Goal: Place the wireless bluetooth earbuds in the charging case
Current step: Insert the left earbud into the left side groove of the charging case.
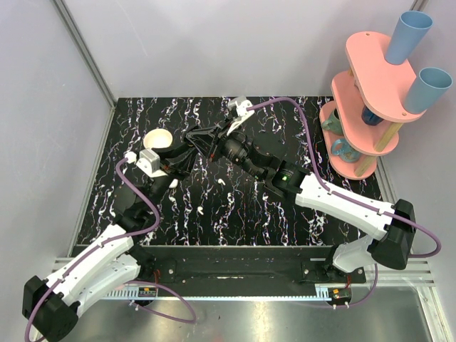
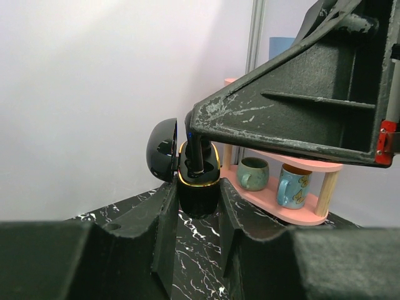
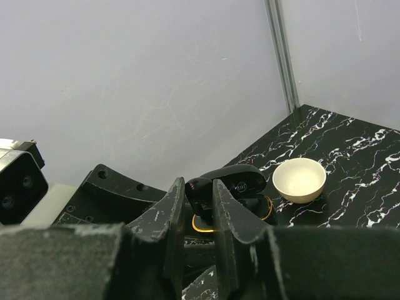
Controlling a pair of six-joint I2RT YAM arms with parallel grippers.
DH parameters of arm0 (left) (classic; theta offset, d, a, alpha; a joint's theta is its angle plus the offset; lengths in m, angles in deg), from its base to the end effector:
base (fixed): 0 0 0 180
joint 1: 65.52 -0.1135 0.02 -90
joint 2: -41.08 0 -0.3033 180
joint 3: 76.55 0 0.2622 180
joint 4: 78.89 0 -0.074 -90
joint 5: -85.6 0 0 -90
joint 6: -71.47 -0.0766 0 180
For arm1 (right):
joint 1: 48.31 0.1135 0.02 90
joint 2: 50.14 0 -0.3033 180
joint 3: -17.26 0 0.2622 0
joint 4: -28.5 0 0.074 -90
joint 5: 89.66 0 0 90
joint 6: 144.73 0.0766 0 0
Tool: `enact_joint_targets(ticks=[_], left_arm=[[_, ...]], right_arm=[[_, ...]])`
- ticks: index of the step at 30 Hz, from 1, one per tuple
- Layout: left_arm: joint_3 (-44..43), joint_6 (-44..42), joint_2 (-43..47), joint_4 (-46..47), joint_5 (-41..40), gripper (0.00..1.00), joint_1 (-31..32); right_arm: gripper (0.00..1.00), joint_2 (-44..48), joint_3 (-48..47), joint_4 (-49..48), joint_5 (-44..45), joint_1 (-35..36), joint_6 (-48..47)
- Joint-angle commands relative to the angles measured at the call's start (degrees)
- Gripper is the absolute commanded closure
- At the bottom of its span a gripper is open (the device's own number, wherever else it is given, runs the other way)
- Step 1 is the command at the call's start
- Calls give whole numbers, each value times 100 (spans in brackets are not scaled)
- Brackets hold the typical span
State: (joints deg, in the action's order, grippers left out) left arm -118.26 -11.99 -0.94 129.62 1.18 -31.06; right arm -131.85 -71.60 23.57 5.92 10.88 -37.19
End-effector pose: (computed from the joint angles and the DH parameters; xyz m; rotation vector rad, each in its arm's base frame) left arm 0.1518 -0.1132 0.3861 0.3531 1.0484 -0.6956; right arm 0.2027 0.3254 0.4777 -0.4307 1.3763 1.0499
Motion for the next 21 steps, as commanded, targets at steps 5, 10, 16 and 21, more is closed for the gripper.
enact_joint_targets(ticks=[5,10,16,21], left_arm=[[-86,-30,141,344,-31,100,0],[-69,-48,185,326,-75,100,0],[-69,-66,194,353,-145,100,0],[-51,-75,194,335,-207,100,0]], right_arm=[[85,-64,-118,-215,109,48,-67],[85,-108,-100,-215,48,48,-23],[84,-55,40,-233,-13,48,-22],[80,-11,49,-180,-75,48,-75]])
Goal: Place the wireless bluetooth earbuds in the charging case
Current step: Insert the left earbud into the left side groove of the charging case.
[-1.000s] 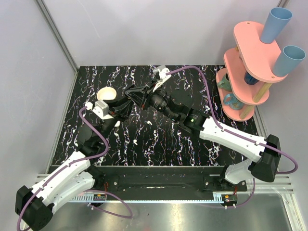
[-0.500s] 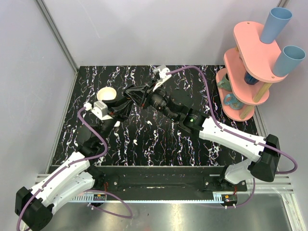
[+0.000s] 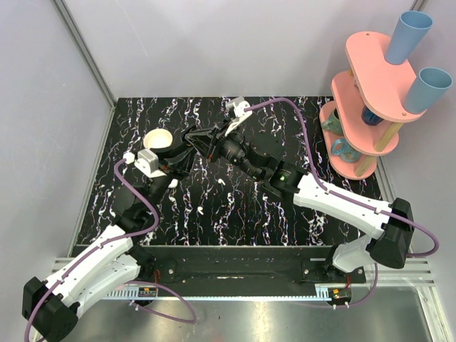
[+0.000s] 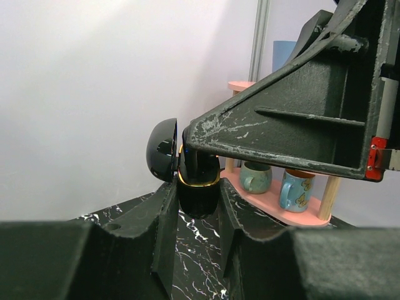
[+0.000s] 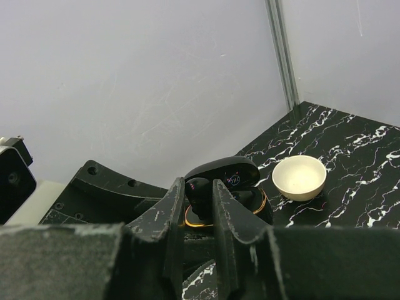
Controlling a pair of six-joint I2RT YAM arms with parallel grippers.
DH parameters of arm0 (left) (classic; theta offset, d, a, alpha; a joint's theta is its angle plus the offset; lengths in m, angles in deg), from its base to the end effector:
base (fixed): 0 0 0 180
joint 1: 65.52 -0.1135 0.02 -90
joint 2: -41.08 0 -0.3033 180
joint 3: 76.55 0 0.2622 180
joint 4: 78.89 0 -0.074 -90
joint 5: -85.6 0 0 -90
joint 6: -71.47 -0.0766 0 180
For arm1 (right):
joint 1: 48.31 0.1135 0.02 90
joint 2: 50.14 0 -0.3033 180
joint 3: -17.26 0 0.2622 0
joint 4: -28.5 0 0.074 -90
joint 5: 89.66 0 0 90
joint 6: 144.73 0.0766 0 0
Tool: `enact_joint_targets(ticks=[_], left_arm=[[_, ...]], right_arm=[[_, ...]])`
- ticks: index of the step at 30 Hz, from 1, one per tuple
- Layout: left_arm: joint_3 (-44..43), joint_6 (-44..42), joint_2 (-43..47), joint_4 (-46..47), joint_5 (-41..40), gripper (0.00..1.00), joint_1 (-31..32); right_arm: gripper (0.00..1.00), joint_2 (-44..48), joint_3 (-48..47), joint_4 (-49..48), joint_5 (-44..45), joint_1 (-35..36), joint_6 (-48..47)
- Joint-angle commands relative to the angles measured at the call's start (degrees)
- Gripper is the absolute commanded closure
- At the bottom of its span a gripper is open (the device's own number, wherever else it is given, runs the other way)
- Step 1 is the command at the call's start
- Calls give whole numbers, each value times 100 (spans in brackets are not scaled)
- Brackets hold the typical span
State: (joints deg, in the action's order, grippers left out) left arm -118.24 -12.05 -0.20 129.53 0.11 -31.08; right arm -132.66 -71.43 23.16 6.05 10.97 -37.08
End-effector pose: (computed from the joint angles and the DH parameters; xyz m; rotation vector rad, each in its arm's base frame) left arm 0.1500 -0.1102 0.3880 0.3341 1.0411 -0.6855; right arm 0.2050 0.3300 0.4724 -0.4325 1.3866 1.0474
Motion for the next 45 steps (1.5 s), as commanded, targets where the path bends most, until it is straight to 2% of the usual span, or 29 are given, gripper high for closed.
enact_joint_targets(ticks=[1,7,13,18,27,34,40,45], left_arm=[[-45,-68,137,335,-91,100,2],[-45,-77,190,309,-152,100,2],[-36,-68,181,300,-153,100,2],[-36,-68,190,300,-153,100,2],[-45,-50,181,291,-100,100,2],[-36,-77,181,203,-74,100,2],[43,-85,287,124,-100,100,2],[113,-112,392,-51,-126,100,2]], right_arm=[[78,69,23,-138,-106,39,-104],[75,96,32,-226,-141,39,-130],[64,87,32,-235,-203,39,-148],[59,87,23,-226,-176,48,-183],[58,43,-91,-182,-106,39,-192],[41,61,-319,-51,61,39,-367],[33,113,-610,46,140,39,-604],[31,280,-663,37,289,30,-754]])
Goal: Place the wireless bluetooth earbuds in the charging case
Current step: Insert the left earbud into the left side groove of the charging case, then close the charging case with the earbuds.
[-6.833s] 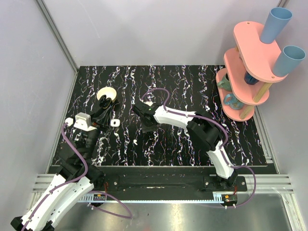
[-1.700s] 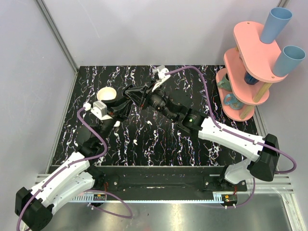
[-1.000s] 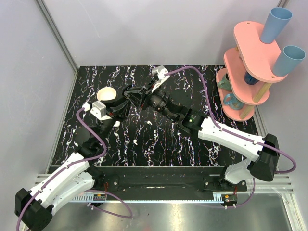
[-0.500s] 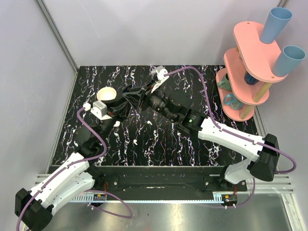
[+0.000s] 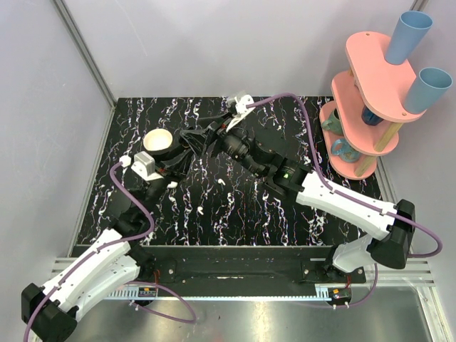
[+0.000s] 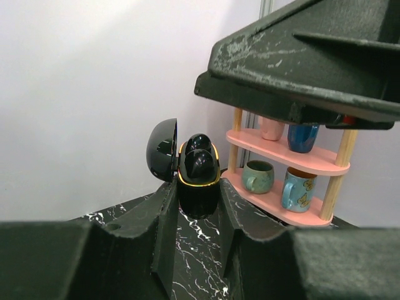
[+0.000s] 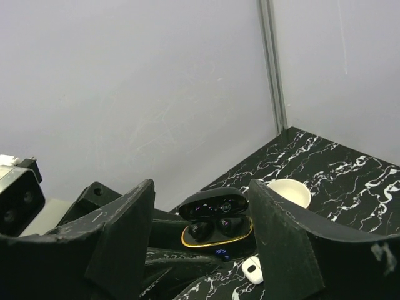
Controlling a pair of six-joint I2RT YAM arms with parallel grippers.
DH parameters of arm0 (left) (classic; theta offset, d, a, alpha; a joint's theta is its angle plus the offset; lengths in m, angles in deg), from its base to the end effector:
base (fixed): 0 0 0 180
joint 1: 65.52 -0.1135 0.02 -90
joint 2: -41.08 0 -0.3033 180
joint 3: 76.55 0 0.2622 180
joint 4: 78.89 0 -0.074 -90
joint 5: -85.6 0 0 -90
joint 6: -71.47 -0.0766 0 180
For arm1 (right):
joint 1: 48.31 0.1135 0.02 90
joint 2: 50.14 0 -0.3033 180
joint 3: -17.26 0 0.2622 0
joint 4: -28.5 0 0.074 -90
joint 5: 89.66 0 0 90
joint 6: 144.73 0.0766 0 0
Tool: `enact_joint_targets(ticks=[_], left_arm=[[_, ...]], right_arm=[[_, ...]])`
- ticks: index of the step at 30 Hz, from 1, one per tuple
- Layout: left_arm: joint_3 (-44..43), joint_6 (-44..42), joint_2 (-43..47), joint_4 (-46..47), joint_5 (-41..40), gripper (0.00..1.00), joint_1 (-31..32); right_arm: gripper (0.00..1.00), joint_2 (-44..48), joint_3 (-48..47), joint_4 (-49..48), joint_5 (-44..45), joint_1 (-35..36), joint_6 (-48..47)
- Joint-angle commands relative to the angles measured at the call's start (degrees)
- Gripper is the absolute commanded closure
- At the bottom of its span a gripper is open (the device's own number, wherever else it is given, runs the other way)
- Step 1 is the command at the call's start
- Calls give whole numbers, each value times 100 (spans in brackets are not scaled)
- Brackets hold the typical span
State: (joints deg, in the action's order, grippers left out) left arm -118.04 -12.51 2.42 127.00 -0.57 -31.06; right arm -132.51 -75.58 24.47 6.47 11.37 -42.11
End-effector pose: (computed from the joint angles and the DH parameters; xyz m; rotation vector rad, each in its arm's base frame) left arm 0.1430 -0.1044 0.3882 0.3281 1.0436 -0.6722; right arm 0.2004 0.3264 0.4994 -0.4651 1.3081 0.9953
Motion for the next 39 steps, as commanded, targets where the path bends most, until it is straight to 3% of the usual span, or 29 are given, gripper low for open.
enact_joint_targets(ticks=[1,7,10,14,16,19,27,34,39], left_arm=[[94,-83,156,176,-67,100,0],[120,-145,236,-61,-15,100,0],[155,-171,235,-79,12,100,0],[76,-242,270,-334,135,100,0],[94,-216,315,-352,126,100,0],[111,-180,350,-378,152,100,0],[24,-241,394,-650,451,100,0],[-354,-1119,288,-1686,1021,100,0],[-477,-1218,130,-1819,1329,100,0]], right_arm=[[30,283,-239,-94,292,-9,-269],[29,362,-212,204,949,-9,-286],[20,300,-327,695,1616,-44,-331],[16,388,-204,1031,2094,-272,-51],[13,484,-151,1206,1937,-578,152],[1,625,-28,1417,1630,-1035,732],[0,722,-45,2041,1348,-1547,1216],[0,257,-643,3043,400,-1732,1111],[0,107,-810,3105,-233,-1740,1014]])
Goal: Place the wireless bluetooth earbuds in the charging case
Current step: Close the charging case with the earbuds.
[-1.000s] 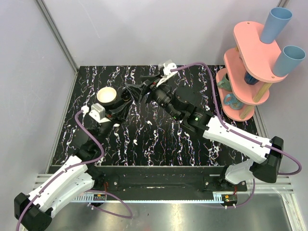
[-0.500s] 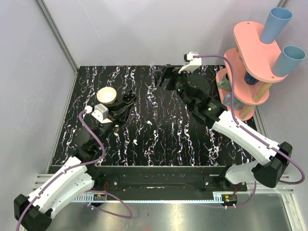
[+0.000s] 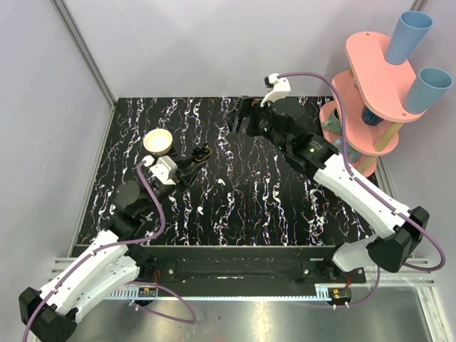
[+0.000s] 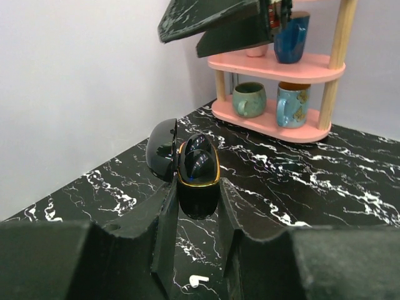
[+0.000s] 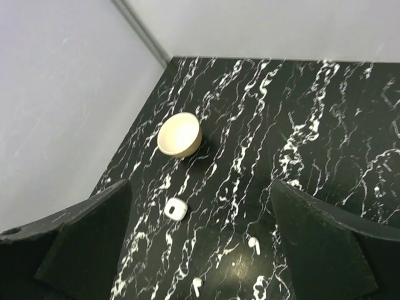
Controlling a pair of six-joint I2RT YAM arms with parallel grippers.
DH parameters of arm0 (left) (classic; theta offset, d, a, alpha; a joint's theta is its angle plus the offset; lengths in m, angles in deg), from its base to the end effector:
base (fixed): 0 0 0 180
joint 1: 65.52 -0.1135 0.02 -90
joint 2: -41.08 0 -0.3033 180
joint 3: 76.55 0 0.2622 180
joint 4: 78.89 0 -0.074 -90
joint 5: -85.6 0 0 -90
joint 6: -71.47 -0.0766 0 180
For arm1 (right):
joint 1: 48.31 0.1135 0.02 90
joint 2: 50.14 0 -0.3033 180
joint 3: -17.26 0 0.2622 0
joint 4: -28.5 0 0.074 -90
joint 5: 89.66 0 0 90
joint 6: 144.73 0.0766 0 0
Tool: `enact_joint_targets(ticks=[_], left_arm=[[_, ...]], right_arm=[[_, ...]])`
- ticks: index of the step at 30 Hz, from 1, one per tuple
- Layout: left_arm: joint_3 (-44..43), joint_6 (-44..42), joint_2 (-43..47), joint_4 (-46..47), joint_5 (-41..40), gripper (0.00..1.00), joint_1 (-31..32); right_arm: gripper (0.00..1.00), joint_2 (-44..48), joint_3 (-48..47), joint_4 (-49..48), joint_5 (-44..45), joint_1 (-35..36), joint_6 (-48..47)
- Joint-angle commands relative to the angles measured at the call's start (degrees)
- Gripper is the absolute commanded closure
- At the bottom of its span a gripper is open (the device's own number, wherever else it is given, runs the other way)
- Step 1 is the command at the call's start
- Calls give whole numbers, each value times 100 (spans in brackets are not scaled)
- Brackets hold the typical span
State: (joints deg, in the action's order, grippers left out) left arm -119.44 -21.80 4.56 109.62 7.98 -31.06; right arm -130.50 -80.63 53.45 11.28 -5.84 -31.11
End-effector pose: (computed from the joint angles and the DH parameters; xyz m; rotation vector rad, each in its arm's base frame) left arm 0.1397 -0.1158 0.3613 0.6070 1.1967 -0.6033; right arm 0.2807 0.2372 0.4722 -0.1407 1.7418 0.6941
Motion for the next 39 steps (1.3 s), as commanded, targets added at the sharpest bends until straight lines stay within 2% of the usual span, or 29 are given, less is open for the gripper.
enact_joint_targets(ticks=[1,11,22,39], left_arm=[[-346,-280,-102,-38,545,100,0],[-461,-95,-497,190,1082,100,0],[-355,2,-576,612,1161,100,0],[-426,116,-778,726,1425,100,0]], right_arm=[[0,-164,-340,216,-786,-20,-120],[0,-604,-762,374,-1498,-12,-50],[0,-1017,-1175,708,-1366,-20,239],[0,-1175,-1448,1138,-1524,-91,495]])
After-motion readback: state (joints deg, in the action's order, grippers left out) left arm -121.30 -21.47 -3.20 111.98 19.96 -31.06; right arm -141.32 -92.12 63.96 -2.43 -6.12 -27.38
